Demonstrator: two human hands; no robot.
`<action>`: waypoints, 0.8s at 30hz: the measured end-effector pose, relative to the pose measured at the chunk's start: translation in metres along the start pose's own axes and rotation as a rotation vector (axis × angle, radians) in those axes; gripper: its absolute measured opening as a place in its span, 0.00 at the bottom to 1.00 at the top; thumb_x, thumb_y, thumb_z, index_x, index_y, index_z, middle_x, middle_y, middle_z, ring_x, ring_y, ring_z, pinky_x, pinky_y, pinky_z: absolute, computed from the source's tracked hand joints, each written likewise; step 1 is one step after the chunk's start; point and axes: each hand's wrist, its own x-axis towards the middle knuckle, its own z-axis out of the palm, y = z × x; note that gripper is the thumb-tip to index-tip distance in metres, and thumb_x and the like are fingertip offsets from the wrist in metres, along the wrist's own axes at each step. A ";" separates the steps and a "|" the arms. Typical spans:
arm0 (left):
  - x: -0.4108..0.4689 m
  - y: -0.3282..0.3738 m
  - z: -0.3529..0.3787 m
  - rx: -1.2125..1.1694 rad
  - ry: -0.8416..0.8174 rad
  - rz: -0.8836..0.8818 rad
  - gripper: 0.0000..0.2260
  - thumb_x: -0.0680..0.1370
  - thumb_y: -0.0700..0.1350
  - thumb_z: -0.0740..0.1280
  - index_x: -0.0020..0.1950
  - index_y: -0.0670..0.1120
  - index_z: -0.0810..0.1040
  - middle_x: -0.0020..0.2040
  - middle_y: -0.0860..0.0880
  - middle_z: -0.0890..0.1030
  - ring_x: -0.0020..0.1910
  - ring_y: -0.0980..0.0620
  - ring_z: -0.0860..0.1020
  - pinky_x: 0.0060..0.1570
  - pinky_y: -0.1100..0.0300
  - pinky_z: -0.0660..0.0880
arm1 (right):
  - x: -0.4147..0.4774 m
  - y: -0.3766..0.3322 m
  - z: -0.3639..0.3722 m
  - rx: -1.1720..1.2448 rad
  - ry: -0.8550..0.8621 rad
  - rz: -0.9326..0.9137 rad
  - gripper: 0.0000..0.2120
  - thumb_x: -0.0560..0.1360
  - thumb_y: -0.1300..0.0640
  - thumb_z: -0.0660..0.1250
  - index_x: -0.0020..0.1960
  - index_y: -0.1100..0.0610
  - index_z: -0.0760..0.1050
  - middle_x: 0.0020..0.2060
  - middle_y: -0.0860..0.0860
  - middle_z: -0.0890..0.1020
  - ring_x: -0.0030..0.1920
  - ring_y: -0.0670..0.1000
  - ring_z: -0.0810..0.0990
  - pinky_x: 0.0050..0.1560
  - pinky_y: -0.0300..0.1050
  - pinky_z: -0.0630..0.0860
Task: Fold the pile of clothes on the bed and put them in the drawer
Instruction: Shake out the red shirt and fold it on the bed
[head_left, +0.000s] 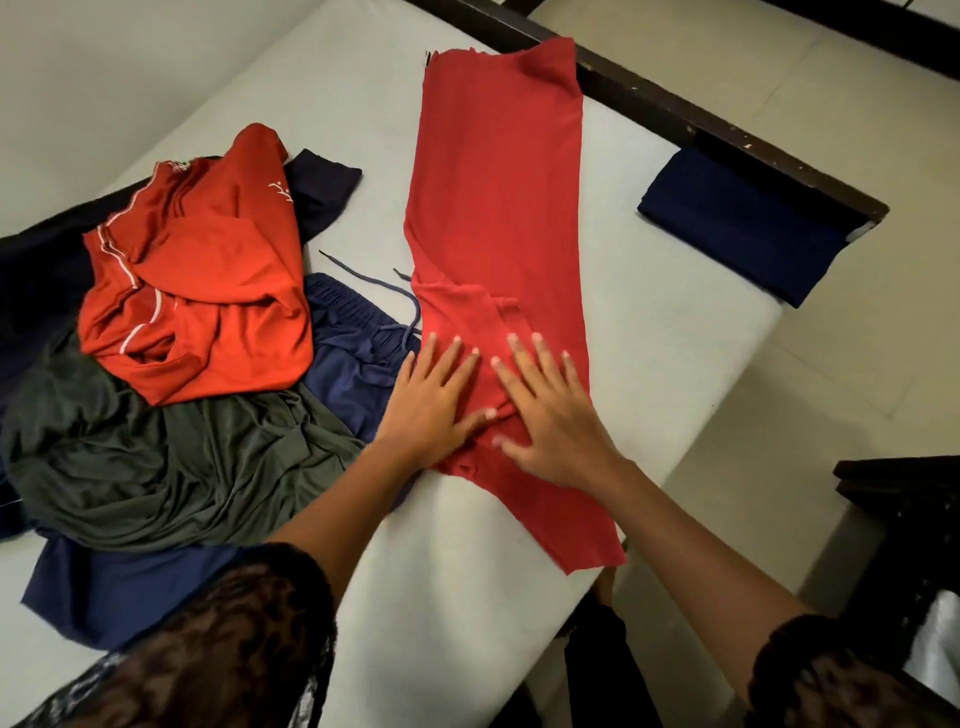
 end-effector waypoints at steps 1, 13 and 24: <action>-0.007 -0.009 0.006 0.074 -0.063 0.105 0.42 0.73 0.72 0.45 0.74 0.43 0.63 0.73 0.41 0.64 0.73 0.35 0.58 0.68 0.37 0.59 | -0.002 0.002 0.005 -0.089 -0.087 -0.060 0.43 0.65 0.34 0.61 0.73 0.57 0.63 0.73 0.58 0.62 0.73 0.62 0.58 0.69 0.67 0.57; -0.031 -0.050 0.029 0.347 -0.006 0.523 0.45 0.71 0.63 0.63 0.77 0.44 0.45 0.78 0.46 0.44 0.76 0.41 0.45 0.72 0.44 0.48 | 0.001 0.080 -0.012 -0.384 0.008 -0.567 0.30 0.70 0.63 0.59 0.73 0.58 0.63 0.70 0.59 0.67 0.70 0.61 0.66 0.66 0.66 0.64; 0.007 -0.001 -0.023 -0.194 -0.225 0.255 0.25 0.75 0.46 0.47 0.68 0.42 0.72 0.63 0.44 0.77 0.62 0.46 0.75 0.61 0.58 0.71 | 0.013 0.066 -0.026 0.228 -0.469 -0.326 0.30 0.66 0.64 0.62 0.68 0.53 0.71 0.69 0.50 0.71 0.72 0.45 0.61 0.75 0.47 0.53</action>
